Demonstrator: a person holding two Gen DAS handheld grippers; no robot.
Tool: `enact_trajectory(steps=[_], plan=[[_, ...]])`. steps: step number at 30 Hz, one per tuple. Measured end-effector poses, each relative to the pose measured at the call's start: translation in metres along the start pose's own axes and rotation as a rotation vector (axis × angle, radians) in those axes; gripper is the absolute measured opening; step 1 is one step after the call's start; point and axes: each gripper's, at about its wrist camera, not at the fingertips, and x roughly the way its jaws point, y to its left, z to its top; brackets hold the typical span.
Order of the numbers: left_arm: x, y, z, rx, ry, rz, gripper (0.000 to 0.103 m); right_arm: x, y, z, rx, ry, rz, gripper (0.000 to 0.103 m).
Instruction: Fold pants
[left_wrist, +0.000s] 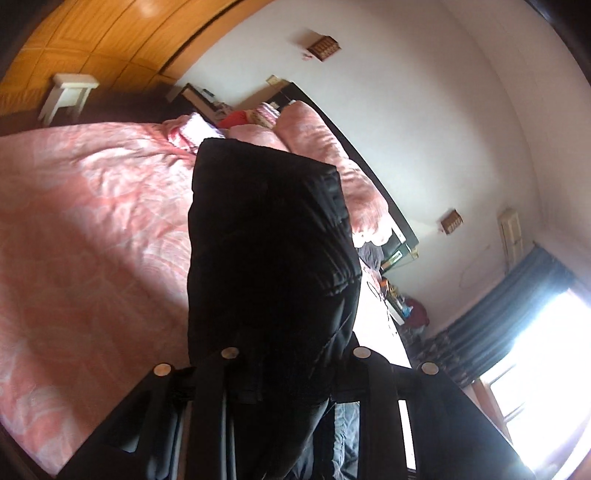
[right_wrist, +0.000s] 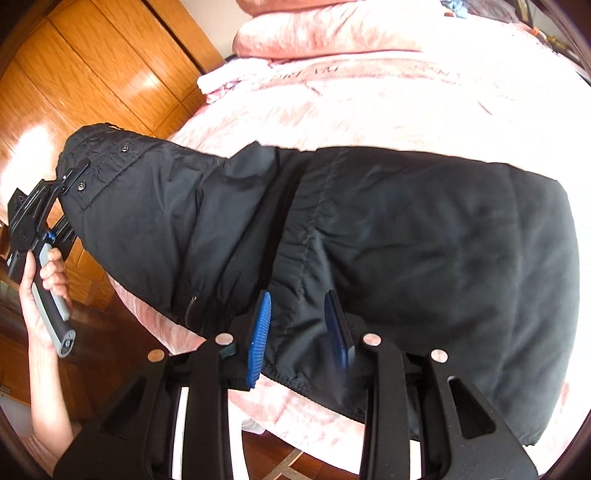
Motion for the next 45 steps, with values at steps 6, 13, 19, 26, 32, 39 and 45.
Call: enact_trajectory(steps=[6,13,19,26,32,39,45], plan=[[0.022,-0.056,-0.034,0.207,0.106,0.004,0.028,-0.023,-0.029,-0.005,0.072,-0.027,-0.035,0.031],[0.046,-0.091,-0.079,0.343,0.262,-0.025,0.031,-0.042,-0.058,-0.019,0.125,-0.043,-0.095,0.031],[0.077,-0.108,-0.123,0.440,0.392,0.002,0.031,-0.046,-0.069,-0.025,0.134,-0.051,-0.144,0.031],[0.113,-0.102,-0.165,0.473,0.584,0.026,0.045,-0.037,-0.082,-0.025,0.145,-0.027,-0.178,0.035],[0.098,-0.099,-0.169,0.431,0.623,-0.025,0.069,-0.026,-0.085,-0.026,0.128,0.003,-0.196,0.035],[0.064,-0.095,-0.123,0.338,0.507,-0.124,0.072,-0.024,-0.087,-0.027,0.139,0.002,-0.182,0.035],[0.110,-0.081,-0.149,0.395,0.589,0.060,0.072,-0.021,-0.082,-0.025,0.115,0.008,-0.209,0.039]])
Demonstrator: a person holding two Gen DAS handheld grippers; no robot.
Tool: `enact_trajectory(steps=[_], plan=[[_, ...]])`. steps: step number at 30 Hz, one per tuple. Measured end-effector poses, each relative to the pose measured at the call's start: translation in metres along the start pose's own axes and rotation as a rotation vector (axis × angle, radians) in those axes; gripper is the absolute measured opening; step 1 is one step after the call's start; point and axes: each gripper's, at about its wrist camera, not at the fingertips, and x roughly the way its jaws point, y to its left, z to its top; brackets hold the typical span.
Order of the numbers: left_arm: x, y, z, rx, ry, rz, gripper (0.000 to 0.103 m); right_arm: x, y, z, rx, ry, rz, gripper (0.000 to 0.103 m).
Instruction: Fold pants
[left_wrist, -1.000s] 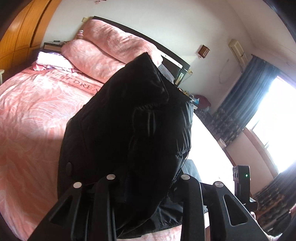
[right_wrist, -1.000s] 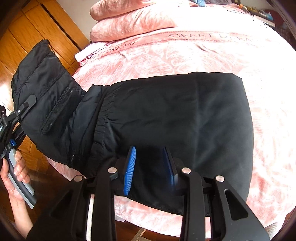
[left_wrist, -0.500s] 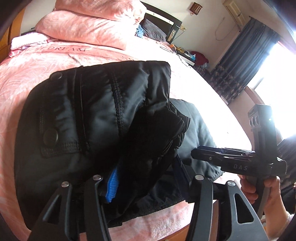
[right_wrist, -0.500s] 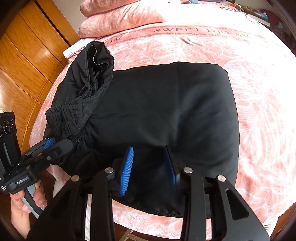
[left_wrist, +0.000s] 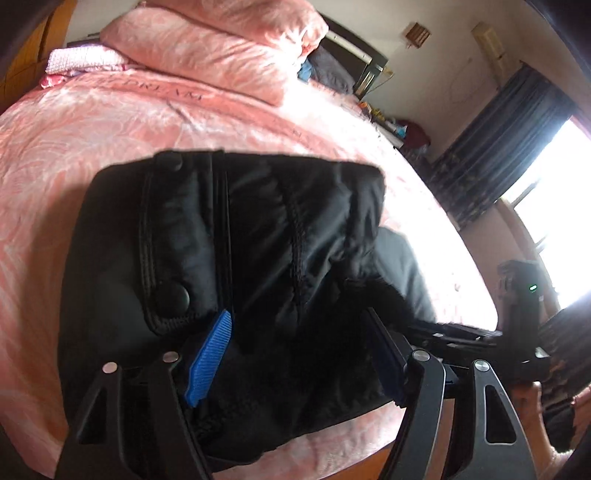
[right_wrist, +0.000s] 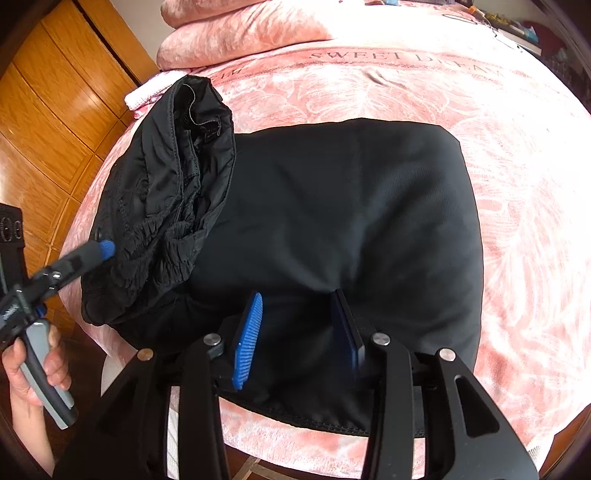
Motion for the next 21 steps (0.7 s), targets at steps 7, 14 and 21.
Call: enact_trajectory(steps=[7,14,21], plan=[[-0.025,-0.017,-0.002,-0.008,-0.077,-0.030,0.077,-0.028,0.010,0.011,0.022,-0.052,0.112,0.061],[-0.056,0.009,-0.004,-0.030,-0.136,0.099,0.081,-0.022,0.052,0.028,-0.042,-0.045,0.149,0.078],[-0.061,0.040,-0.014,-0.132,-0.128,0.133,0.082,0.011,0.067,0.041,-0.017,0.013,0.119,0.076]])
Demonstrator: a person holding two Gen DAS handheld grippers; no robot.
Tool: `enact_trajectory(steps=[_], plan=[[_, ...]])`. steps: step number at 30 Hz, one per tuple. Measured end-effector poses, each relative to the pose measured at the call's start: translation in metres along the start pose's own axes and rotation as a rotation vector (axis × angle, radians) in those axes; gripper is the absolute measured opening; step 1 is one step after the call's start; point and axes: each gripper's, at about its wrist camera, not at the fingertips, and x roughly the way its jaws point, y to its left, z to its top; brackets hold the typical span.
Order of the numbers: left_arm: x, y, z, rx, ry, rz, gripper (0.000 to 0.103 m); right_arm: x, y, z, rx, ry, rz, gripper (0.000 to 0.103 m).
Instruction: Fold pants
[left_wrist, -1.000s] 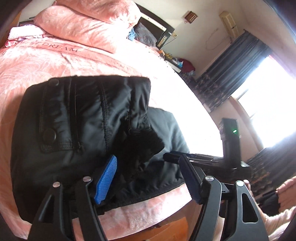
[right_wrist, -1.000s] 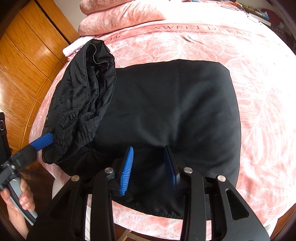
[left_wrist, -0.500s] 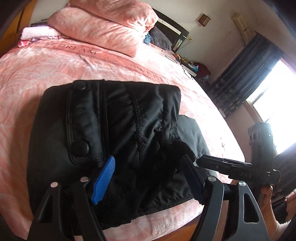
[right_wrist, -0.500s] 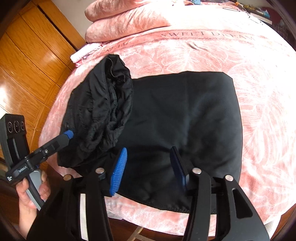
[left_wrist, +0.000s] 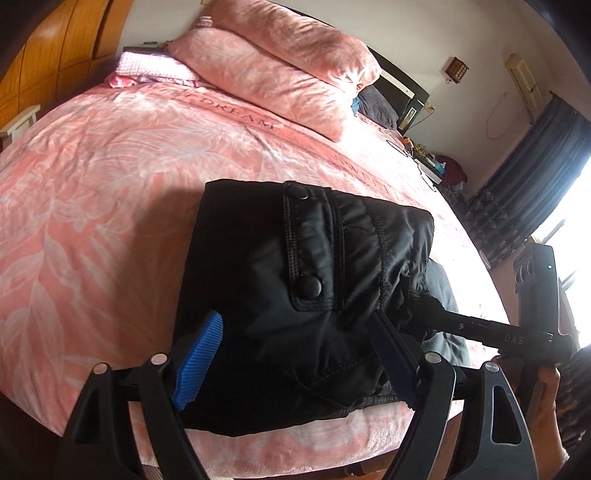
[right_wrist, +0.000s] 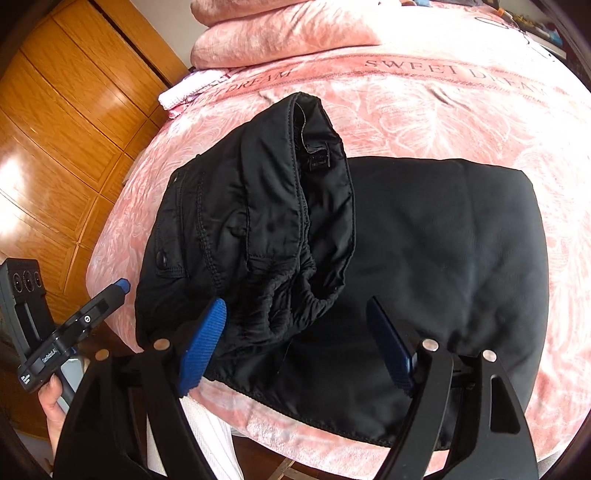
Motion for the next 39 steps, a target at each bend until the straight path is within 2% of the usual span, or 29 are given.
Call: enact_trajectory(steps=[3,6,9,16,19,23,27,33,39], plan=[[0.001,0.007,-0.003,-0.023,0.013,0.006,0.083,0.010,0.002,0.002,-0.003,0.028,0.032,0.051],[0.003,0.011,-0.005,-0.041,0.021,0.013,0.085,0.014,0.009,0.006,-0.032,0.018,0.005,0.037],[0.011,0.015,-0.007,-0.067,0.039,0.016,0.086,0.007,0.013,0.002,-0.069,-0.012,-0.003,0.030],[0.023,0.015,-0.010,-0.094,0.054,-0.020,0.091,-0.014,0.020,0.001,-0.084,-0.060,0.035,0.025],[0.012,0.019,-0.006,-0.152,0.021,-0.083,0.090,-0.036,0.026,0.005,-0.093,-0.097,0.082,0.022],[-0.008,0.017,0.001,-0.159,-0.048,-0.085,0.090,-0.064,0.038,0.011,-0.128,-0.145,0.114,0.021],[-0.022,0.010,0.008,-0.148,-0.083,-0.101,0.091,-0.090,0.042,0.015,-0.146,-0.191,0.118,0.021],[-0.017,-0.010,0.016,-0.096,-0.065,-0.111,0.091,-0.125,0.021,0.015,-0.123,-0.242,0.090,0.021],[0.005,-0.038,0.012,-0.026,-0.015,-0.117,0.091,-0.141,-0.017,0.010,-0.077,-0.241,0.049,0.021]])
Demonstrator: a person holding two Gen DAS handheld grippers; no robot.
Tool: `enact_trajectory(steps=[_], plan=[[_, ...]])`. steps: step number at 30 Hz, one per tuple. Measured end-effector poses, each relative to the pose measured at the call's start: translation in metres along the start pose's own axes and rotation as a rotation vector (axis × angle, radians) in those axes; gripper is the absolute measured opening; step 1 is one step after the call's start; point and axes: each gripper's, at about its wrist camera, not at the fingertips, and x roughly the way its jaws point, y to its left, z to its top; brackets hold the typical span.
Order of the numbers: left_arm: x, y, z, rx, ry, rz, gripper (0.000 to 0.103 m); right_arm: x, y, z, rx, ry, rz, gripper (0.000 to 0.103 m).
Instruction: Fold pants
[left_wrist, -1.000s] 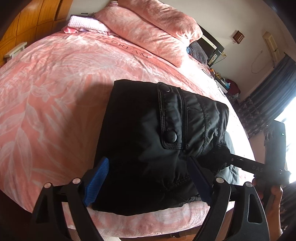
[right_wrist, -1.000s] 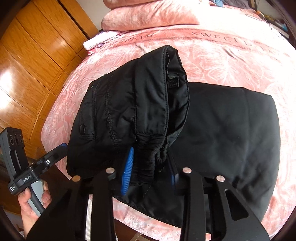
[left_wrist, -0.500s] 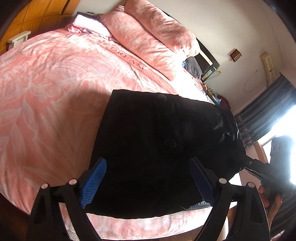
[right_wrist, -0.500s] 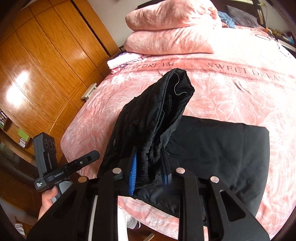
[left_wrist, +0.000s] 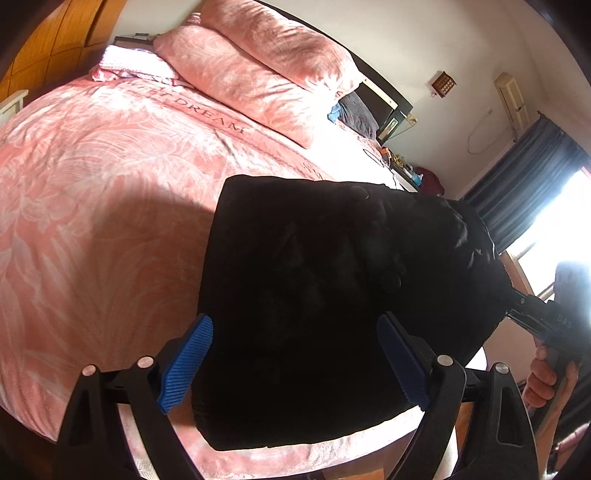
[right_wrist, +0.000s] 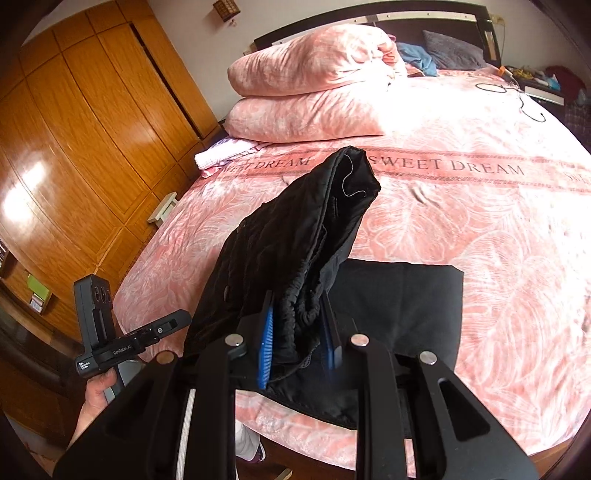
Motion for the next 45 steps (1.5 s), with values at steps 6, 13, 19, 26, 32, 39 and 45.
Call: enact_trajectory(steps=[6,13,19,26,32,39,45], plan=[[0.015,-0.021,-0.003,0.064,0.025,0.028,0.091,-0.003,-0.033,-0.012,0.033,0.026,-0.045,0.021],[0.028,-0.032,-0.008,0.112,0.055,0.073,0.091,0.026,-0.073,-0.041,0.086,0.128,-0.105,0.022],[0.045,-0.037,-0.019,0.139,0.109,0.099,0.091,0.059,-0.105,-0.074,0.167,0.218,-0.133,0.030],[0.047,-0.038,-0.019,0.156,0.111,0.115,0.092,0.045,-0.096,-0.067,0.116,0.200,-0.159,0.037],[0.040,-0.039,-0.014,0.151,0.097,0.113,0.092,0.027,-0.099,-0.031,0.126,0.113,-0.142,0.054],[0.040,-0.038,-0.012,0.146,0.101,0.117,0.092,0.064,-0.127,0.011,0.181,0.155,-0.116,0.054],[0.049,-0.033,-0.013,0.136,0.125,0.122,0.092,0.091,-0.139,0.017,0.226,0.207,-0.027,0.010]])
